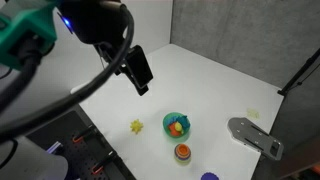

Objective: Take the light blue toy out of the bowl

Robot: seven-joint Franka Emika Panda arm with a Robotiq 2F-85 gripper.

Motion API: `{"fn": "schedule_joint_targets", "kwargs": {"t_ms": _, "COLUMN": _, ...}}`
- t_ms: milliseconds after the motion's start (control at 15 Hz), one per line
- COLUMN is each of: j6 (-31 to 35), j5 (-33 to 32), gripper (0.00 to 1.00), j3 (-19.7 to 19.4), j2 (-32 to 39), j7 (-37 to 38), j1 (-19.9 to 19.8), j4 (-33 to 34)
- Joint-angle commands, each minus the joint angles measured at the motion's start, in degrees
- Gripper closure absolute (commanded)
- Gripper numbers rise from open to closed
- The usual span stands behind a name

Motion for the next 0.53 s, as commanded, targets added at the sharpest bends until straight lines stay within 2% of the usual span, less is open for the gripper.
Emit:
{"fn": "schedule_joint_targets", "kwargs": {"t_ms": 0, "j6": -0.2, "j5": 0.0, "gripper": 0.00, "j3": -0.1, "j2": 0.0, "j7": 0.1, "j1": 0.1, "j4": 0.2}}
{"fn": "schedule_joint_targets", "kwargs": {"t_ms": 267, "j6": -0.2, "j5": 0.0, "gripper": 0.00, "j3": -0.1, "j2": 0.0, "j7": 0.1, "j1": 0.1, "j4": 0.2}}
{"fn": "schedule_joint_targets", "kwargs": {"t_ms": 467, "j6": 2.4, "j5": 0.5, "gripper": 0.00, "j3": 0.9, "j2": 1.3, "j7": 1.4, "j1": 1.1, "j4": -1.0}}
